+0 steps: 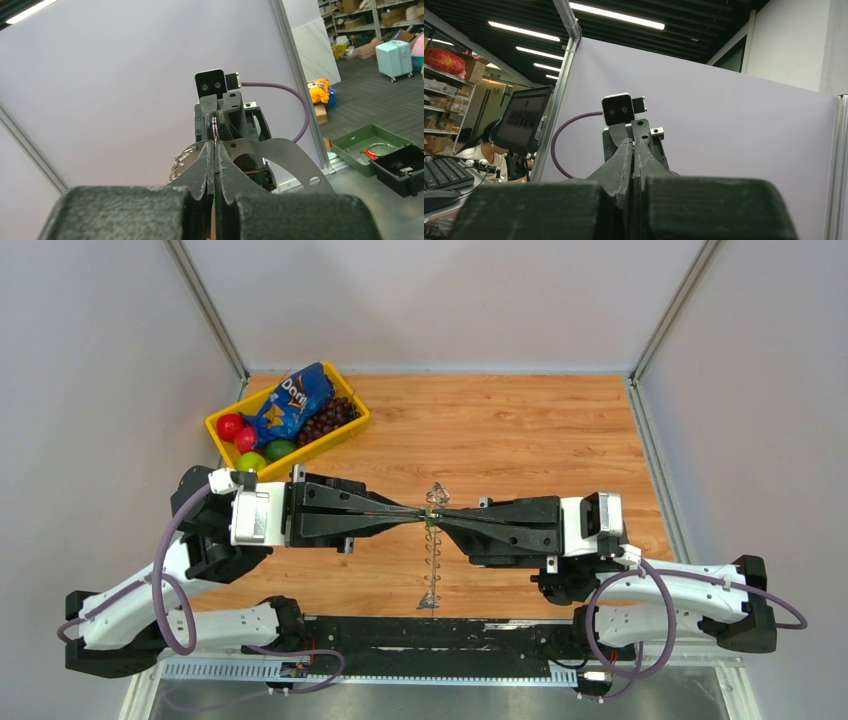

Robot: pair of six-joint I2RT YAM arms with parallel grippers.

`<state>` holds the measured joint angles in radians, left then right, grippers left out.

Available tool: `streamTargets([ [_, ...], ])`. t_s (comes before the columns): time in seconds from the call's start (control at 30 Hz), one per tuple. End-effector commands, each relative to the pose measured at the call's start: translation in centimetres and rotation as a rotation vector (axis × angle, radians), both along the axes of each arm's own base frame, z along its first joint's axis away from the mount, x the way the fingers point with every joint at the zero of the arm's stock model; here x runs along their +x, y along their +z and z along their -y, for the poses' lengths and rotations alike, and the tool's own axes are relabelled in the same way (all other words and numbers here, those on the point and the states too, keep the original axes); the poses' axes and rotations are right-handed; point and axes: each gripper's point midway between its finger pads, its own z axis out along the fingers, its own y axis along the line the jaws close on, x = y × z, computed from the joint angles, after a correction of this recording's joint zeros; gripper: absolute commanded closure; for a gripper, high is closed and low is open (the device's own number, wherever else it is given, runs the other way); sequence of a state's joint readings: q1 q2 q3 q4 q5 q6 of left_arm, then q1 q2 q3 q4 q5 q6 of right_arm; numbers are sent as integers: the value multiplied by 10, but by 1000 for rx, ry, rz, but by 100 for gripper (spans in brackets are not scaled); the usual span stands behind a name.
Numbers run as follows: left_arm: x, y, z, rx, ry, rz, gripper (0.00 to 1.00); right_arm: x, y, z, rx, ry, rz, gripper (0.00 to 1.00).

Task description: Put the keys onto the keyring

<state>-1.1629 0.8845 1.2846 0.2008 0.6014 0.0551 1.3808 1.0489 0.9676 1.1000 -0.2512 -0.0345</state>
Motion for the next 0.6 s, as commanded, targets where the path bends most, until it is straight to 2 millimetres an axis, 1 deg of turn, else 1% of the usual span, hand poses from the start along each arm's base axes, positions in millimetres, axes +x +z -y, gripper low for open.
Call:
streamTargets([
  [0.0, 2, -6, 3, 16, 9, 18, 100, -7, 39, 39, 169, 20, 8, 100],
  [0.3, 14, -15, 7, 40, 76, 22, 100, -5, 44, 40, 178, 21, -8, 100],
  [0.57, 19, -15, 1, 48, 126, 36, 100, 4, 41, 33, 145, -9, -50, 100],
])
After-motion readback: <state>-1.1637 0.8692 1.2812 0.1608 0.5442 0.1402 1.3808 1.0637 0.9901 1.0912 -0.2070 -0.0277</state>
